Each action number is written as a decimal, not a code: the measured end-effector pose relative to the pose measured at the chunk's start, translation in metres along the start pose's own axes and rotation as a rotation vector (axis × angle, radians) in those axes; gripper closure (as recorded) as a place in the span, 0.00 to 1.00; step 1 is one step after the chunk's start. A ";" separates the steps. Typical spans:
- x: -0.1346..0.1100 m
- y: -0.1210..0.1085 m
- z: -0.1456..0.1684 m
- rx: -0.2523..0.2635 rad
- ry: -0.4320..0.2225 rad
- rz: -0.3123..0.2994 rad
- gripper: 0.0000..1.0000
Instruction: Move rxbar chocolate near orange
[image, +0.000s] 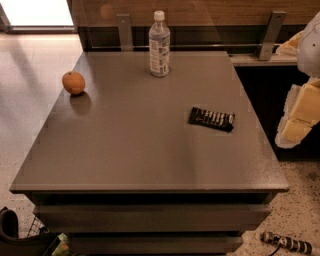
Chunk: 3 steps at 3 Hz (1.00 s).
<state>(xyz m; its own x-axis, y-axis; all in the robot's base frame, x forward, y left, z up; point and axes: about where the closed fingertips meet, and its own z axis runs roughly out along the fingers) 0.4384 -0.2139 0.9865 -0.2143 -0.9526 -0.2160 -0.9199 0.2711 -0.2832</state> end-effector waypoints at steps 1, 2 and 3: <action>0.000 0.000 -0.001 0.003 -0.002 0.000 0.00; 0.004 -0.007 0.008 -0.006 -0.071 0.006 0.00; 0.015 -0.018 0.031 -0.029 -0.191 0.020 0.00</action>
Offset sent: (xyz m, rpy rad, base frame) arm 0.0267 -0.0168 -0.0260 0.2183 -0.0156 0.0498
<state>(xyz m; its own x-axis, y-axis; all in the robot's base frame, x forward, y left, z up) 0.4615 -0.2286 0.9596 -0.1689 -0.9027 -0.3957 -0.9258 0.2831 -0.2506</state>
